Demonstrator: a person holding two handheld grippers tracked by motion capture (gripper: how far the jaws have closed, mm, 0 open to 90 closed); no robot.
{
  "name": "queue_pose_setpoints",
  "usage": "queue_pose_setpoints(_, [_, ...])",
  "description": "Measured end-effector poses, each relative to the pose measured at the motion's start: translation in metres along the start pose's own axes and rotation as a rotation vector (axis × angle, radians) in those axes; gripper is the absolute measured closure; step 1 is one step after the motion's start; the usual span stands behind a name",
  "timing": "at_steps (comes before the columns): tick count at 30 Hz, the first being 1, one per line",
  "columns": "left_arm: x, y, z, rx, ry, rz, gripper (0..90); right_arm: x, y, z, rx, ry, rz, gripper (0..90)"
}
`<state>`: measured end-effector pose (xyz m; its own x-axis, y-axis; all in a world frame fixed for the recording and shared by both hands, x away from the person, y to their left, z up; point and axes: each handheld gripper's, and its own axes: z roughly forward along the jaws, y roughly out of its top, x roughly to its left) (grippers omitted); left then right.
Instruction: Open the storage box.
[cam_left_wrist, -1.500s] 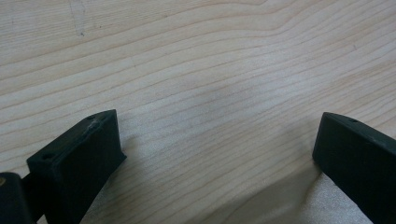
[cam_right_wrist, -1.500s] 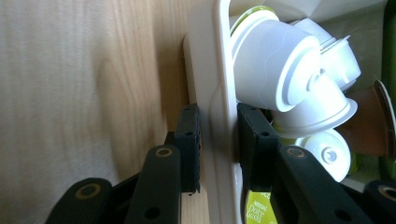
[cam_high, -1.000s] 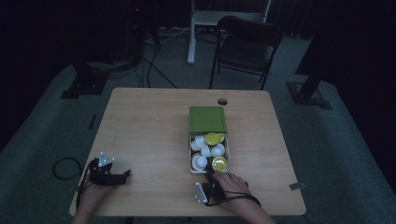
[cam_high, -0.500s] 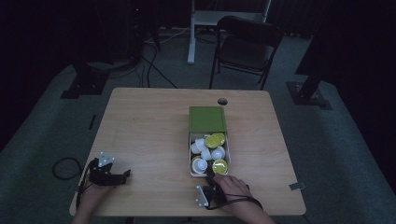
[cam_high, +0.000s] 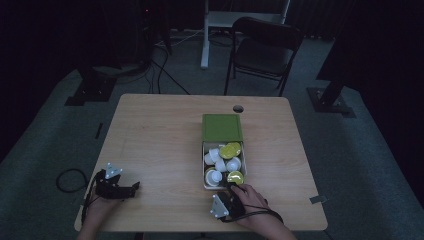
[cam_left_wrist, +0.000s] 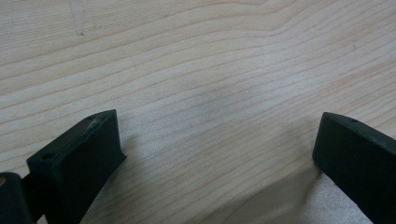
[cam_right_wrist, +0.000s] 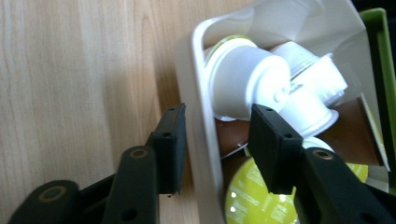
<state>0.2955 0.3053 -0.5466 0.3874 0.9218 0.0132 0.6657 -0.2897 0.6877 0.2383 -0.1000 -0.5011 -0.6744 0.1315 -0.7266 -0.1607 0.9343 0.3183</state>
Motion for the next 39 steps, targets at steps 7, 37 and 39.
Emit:
queue_pose_setpoints(7, [0.000, 0.000, 0.000, 0.000, 0.000, 0.000, 1.3, -0.012, -0.003, -0.006, -0.045, 0.052, 0.157, 46.5])
queue_pose_setpoints(37, [0.000, 0.000, 0.000, 0.000, 0.000, 0.000, 1.3, -0.078, -0.059, -0.031, -0.302, -0.131, 0.811, 29.4])
queue_pose_setpoints(39, [0.000, 0.000, 0.000, 0.000, 0.000, 0.000, 1.3, -0.082, -0.071, -0.032, -0.301, -0.172, 0.876, 28.9])
